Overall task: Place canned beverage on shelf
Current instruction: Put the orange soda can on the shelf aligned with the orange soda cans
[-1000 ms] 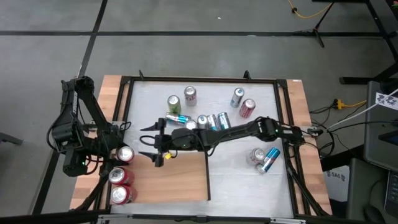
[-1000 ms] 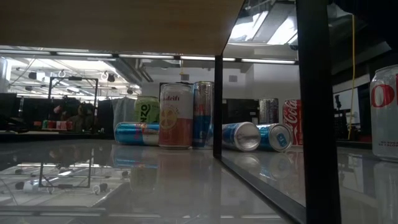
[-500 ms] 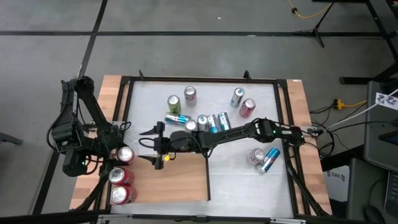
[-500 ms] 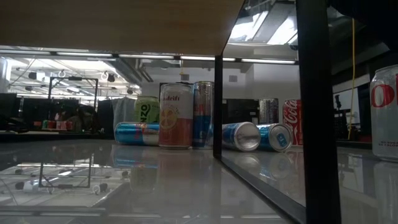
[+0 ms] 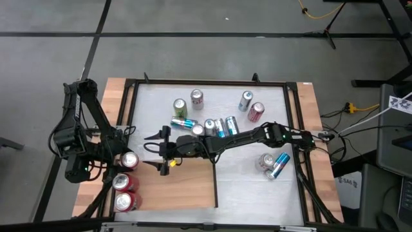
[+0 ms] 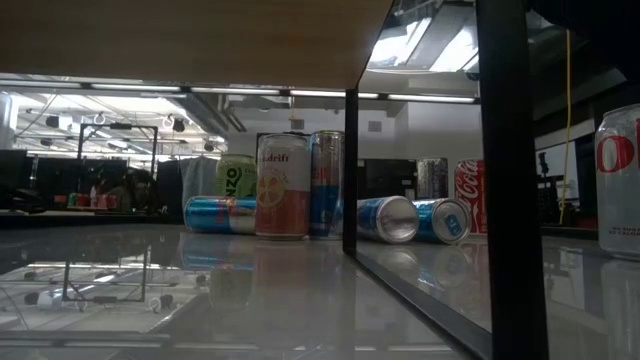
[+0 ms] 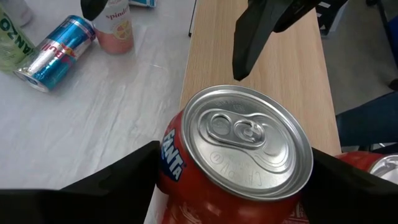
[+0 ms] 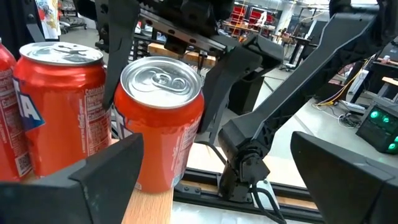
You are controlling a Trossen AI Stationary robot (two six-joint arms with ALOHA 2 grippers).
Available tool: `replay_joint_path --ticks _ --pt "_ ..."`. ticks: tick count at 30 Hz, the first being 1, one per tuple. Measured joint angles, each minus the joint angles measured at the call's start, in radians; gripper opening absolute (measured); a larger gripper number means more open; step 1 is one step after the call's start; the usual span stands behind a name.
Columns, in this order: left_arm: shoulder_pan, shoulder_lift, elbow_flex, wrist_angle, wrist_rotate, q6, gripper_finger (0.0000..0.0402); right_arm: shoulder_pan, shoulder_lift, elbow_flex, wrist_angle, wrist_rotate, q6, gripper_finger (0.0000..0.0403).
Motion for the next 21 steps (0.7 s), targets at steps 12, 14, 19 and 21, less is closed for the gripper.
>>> replay_joint_path --ticks 12,14,19,21 --pt "0.000 0.001 -0.001 -0.001 0.031 0.000 0.0350 0.000 0.000 0.000 -0.003 0.000 0.000 0.0395" --pt "0.000 0.001 -0.001 -0.001 0.065 0.000 0.0350 0.000 0.000 0.000 -0.004 0.000 0.000 0.0395" --pt "0.000 0.001 -0.001 -0.001 0.110 -0.002 0.0351 0.000 0.000 0.000 -0.003 0.000 0.000 0.0395" --pt "0.000 0.001 -0.001 -0.001 0.110 0.000 0.0351 0.000 0.000 0.000 -0.004 0.000 0.000 0.0395"
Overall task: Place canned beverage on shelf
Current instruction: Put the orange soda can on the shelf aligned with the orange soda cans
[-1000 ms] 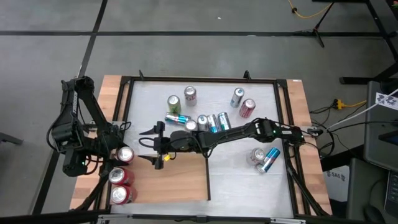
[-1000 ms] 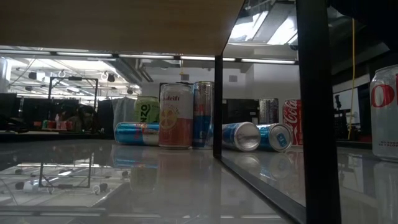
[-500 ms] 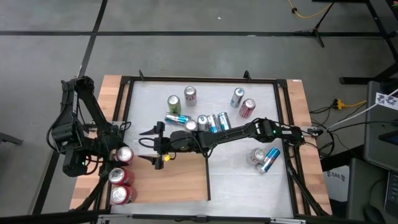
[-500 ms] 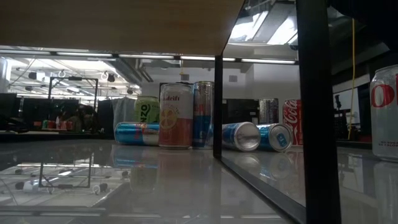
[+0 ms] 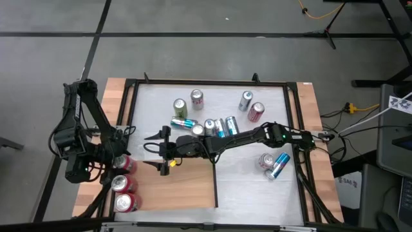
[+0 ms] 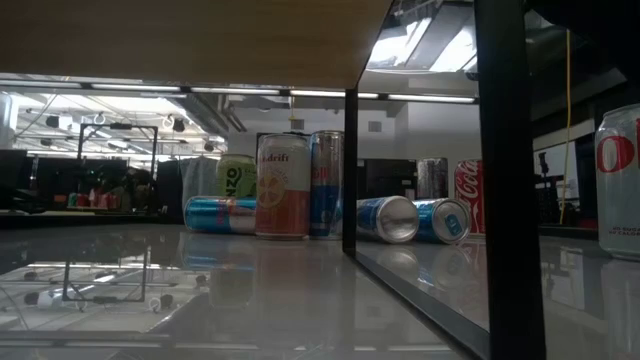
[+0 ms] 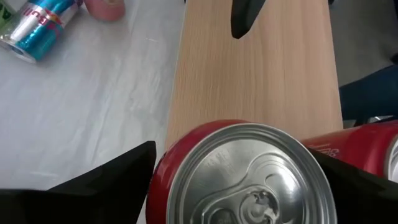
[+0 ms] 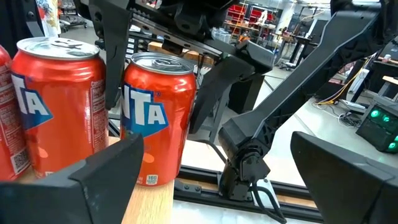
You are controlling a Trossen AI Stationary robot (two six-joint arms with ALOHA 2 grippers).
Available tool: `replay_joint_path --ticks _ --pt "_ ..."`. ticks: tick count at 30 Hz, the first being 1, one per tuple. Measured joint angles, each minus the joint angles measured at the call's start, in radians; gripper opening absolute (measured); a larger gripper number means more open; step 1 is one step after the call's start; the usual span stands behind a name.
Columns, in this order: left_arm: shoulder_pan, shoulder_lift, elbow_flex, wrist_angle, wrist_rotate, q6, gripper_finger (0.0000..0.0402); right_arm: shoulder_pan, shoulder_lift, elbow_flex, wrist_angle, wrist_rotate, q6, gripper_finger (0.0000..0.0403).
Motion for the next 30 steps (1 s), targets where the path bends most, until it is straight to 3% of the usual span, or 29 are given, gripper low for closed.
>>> replay_joint_path --ticks 12,25,30 --pt "0.000 -0.021 0.004 0.001 -0.010 0.000 0.0351 0.000 0.000 0.000 0.000 0.000 0.000 0.0395" --pt "0.000 -0.079 0.090 0.002 -0.018 0.000 0.0351 0.000 0.000 0.000 0.003 0.000 0.000 0.0395" --pt "0.000 -0.092 0.128 0.013 -0.084 0.000 0.0351 0.001 0.000 0.000 0.009 0.000 0.000 0.0395"
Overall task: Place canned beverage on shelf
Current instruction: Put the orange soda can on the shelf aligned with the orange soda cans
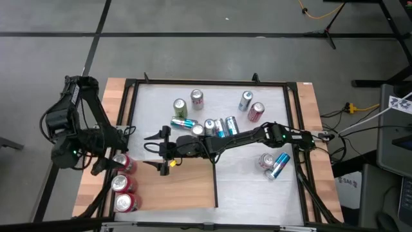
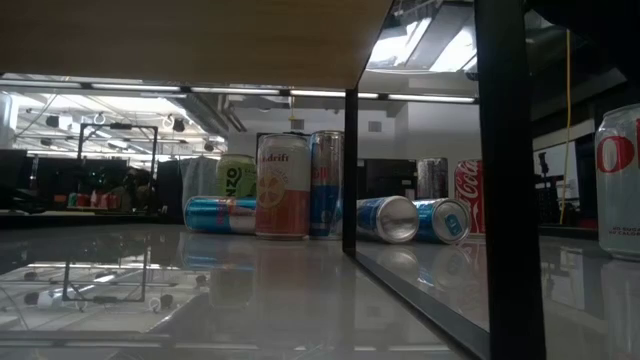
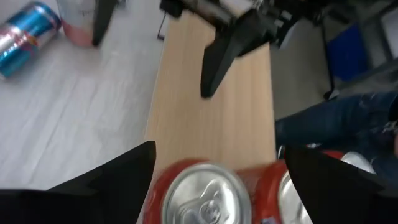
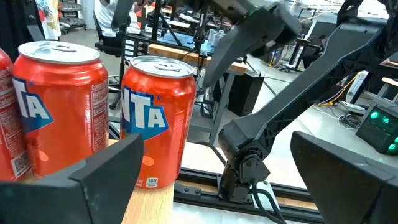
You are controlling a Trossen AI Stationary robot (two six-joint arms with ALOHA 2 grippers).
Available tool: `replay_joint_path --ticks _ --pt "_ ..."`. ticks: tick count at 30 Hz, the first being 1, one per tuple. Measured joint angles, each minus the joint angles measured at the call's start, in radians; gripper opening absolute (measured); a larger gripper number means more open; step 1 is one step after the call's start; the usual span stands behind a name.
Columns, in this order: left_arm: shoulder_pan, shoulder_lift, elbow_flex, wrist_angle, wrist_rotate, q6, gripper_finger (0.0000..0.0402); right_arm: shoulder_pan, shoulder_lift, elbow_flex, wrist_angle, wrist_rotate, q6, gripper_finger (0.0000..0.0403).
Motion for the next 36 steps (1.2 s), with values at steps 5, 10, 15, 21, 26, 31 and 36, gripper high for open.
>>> replay_joint_path --ticks 5,10,15,21,26,31,36 --pt "0.000 -0.004 0.030 0.028 -0.099 0.000 0.0351 0.017 0.000 0.000 0.000 0.001 0.000 0.0395" --pt "0.000 -0.003 0.033 0.079 -0.194 0.000 0.0351 0.058 -0.002 0.030 -0.035 0.000 -0.002 0.0395" --pt "0.001 -0.001 0.033 0.117 -0.261 0.000 0.0351 0.100 -0.003 0.056 -0.045 -0.001 -0.012 0.0395" --pt "0.044 0.000 0.033 0.177 -0.306 0.029 0.0347 0.127 -0.003 0.153 -0.159 0.028 -0.012 0.0395" --pt "0.096 0.000 0.033 0.242 -0.307 0.161 0.0342 0.149 -0.006 0.209 -0.234 0.036 -0.009 0.0395" --pt "0.137 0.000 0.033 0.261 -0.307 0.208 0.0342 0.173 0.011 0.204 -0.230 0.036 -0.006 0.0395" --pt "0.162 0.000 0.033 0.260 -0.305 0.209 0.0341 0.197 0.029 0.205 -0.239 0.037 0.043 0.0395"
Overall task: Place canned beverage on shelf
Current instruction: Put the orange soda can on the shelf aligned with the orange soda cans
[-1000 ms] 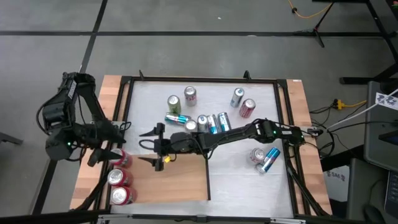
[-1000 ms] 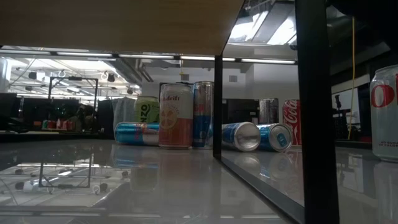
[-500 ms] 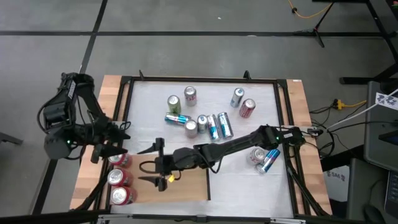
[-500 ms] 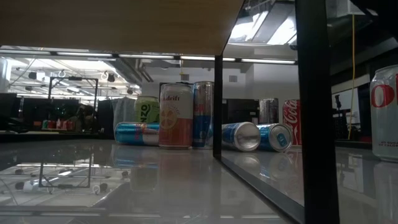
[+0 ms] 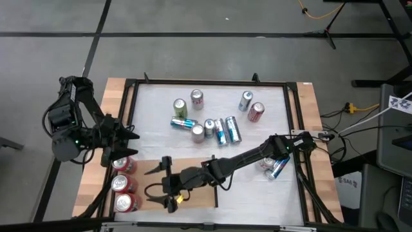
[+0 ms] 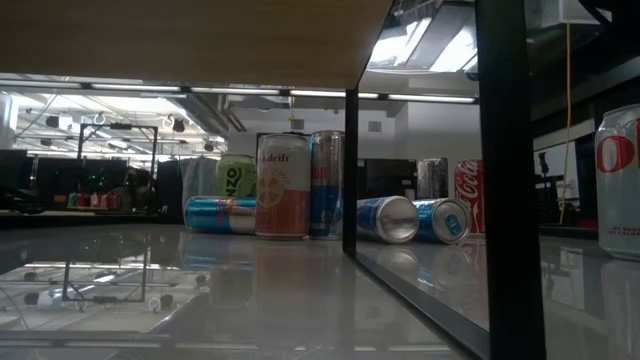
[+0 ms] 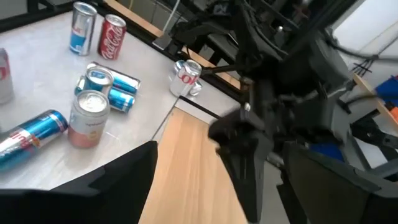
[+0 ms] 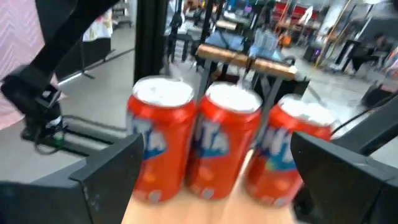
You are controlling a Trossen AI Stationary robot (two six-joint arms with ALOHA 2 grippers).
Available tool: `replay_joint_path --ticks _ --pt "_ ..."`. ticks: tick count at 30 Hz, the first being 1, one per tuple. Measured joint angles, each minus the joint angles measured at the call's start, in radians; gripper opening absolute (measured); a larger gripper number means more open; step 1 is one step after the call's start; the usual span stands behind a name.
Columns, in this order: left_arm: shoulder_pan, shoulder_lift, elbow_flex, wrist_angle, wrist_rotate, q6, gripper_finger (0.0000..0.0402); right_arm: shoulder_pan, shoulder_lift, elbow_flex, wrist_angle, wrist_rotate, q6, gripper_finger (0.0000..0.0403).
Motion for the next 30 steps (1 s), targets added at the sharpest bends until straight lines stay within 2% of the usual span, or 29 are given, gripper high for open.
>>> replay_joint_path --ticks 17,26,30 --pt "0.089 0.000 0.000 0.000 -0.013 -0.005 0.0341 0.020 0.127 0.000 0.200 0.026 0.106 0.0395" --pt "0.127 0.000 0.000 0.002 -0.013 -0.005 0.0341 0.018 0.153 -0.001 0.220 0.027 0.138 0.0395" --pt "0.151 0.000 0.000 0.115 0.015 0.050 0.0341 0.018 0.151 -0.001 0.190 0.026 0.126 0.0395"
